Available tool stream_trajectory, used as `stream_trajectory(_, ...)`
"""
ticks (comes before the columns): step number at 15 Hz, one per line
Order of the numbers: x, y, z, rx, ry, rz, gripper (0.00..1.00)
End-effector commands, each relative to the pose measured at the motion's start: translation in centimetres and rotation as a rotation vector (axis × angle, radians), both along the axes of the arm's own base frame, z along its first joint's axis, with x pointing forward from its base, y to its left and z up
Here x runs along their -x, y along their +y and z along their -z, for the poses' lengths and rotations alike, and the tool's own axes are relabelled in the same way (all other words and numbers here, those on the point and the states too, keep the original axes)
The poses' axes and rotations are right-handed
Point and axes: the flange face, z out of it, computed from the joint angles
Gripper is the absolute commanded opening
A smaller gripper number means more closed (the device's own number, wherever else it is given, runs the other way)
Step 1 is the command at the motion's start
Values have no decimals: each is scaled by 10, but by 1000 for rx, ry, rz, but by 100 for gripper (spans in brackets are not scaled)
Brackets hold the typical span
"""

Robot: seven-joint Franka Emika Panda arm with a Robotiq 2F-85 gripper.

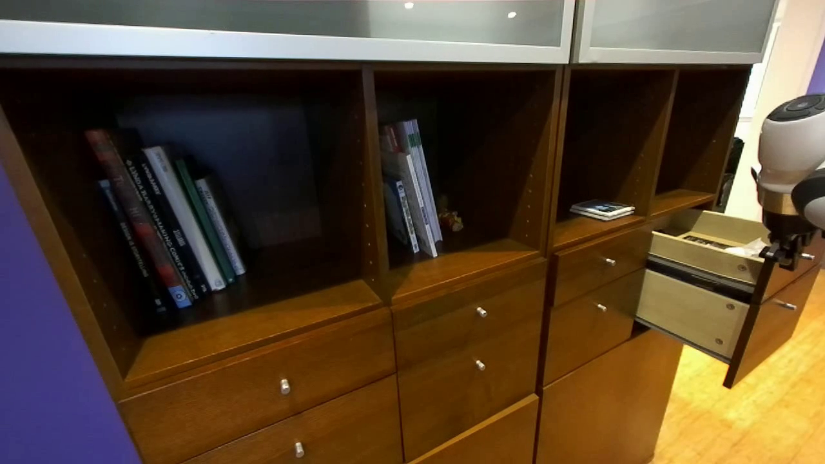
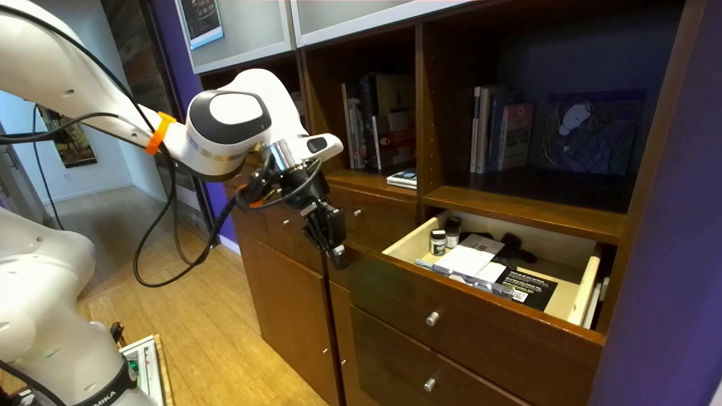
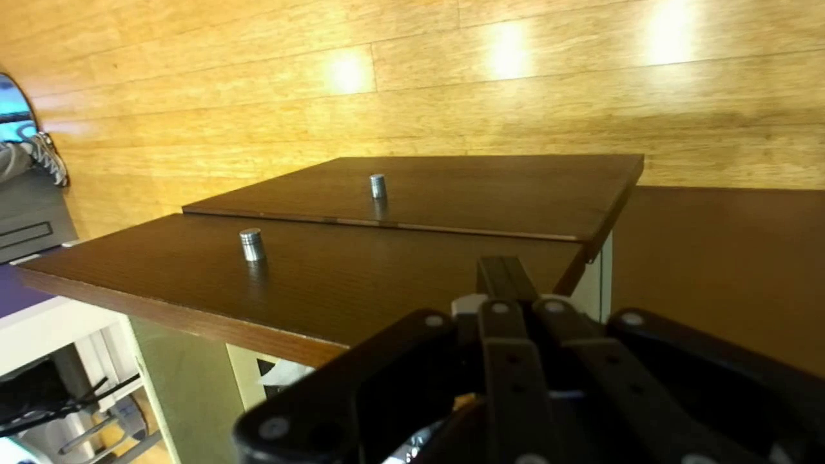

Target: Close the leftmost top drawer fully, close the leftmost second drawer from the top fully

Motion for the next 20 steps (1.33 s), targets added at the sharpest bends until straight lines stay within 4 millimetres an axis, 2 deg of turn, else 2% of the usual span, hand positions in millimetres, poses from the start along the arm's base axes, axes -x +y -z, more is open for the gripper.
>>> stream_trajectory(1,-11,0,2,32,-97,-2,0)
stream_trajectory(8,-35,7,12,37,-258,-7,0)
stream_trajectory(15,-61,8,30,24,-404,73,0)
stream_trajectory(20,-87,14,30,-4,-518,122,0)
